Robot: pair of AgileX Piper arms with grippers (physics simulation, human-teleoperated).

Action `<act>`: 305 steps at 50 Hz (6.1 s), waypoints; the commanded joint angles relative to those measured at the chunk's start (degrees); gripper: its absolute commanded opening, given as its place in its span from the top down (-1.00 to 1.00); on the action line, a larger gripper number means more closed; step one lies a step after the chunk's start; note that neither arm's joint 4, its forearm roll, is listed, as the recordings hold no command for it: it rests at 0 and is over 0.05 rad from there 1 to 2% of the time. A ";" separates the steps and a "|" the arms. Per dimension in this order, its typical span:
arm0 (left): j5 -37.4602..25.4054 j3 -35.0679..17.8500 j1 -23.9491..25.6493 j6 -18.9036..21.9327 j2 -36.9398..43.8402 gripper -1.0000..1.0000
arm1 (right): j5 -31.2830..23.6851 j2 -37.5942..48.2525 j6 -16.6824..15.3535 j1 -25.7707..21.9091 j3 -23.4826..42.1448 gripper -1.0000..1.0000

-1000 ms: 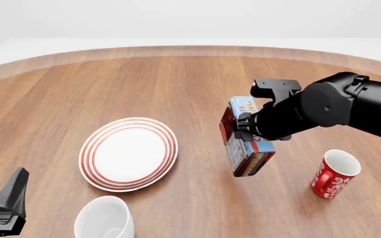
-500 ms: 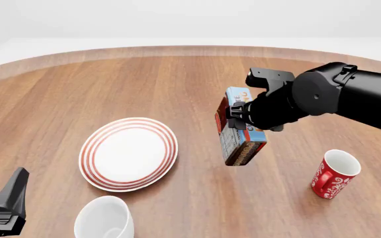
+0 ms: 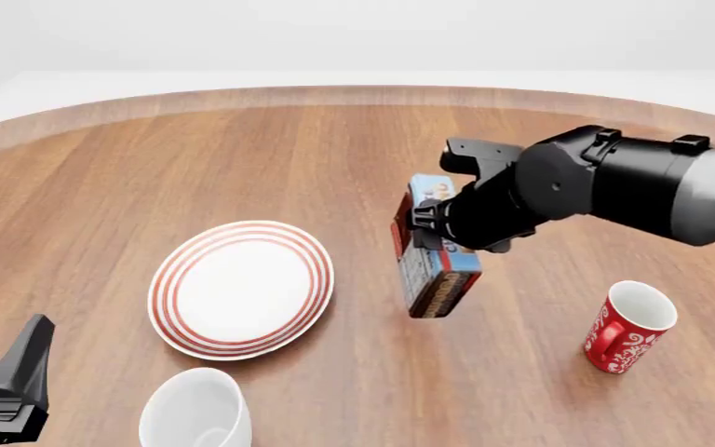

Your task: Pick up the white mug and put it on the plate, and put the chocolate pudding to the right of the plate.

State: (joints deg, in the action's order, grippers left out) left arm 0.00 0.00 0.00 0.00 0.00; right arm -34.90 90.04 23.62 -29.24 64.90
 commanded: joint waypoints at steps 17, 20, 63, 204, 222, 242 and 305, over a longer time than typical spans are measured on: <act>0.00 0.00 0.00 0.00 0.00 -1.00 | 2.43 4.14 1.08 -1.19 -0.53 1.00; 0.00 0.00 0.00 0.00 0.00 -1.00 | 2.75 4.28 1.61 -1.02 -0.70 1.00; 0.00 0.00 0.00 0.00 0.00 -1.00 | 5.62 8.57 2.06 -2.44 -1.70 1.00; 0.00 0.00 0.00 0.00 0.00 -1.00 | 6.08 -13.93 -8.26 -3.07 -10.40 -1.00; 0.00 0.00 0.00 0.00 0.00 -1.00 | 10.54 -20.64 -10.30 -4.67 -18.66 -1.00; 0.00 0.00 0.00 0.00 0.00 -1.00 | 17.00 -24.51 -16.56 -7.18 -26.16 -1.00; 0.00 0.00 0.00 0.00 0.00 -1.00 | 35.28 -22.81 -28.87 -18.82 -39.00 -1.00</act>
State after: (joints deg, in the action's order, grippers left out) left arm 0.00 0.00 0.00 0.00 0.00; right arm -0.74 66.53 -4.89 -45.81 26.33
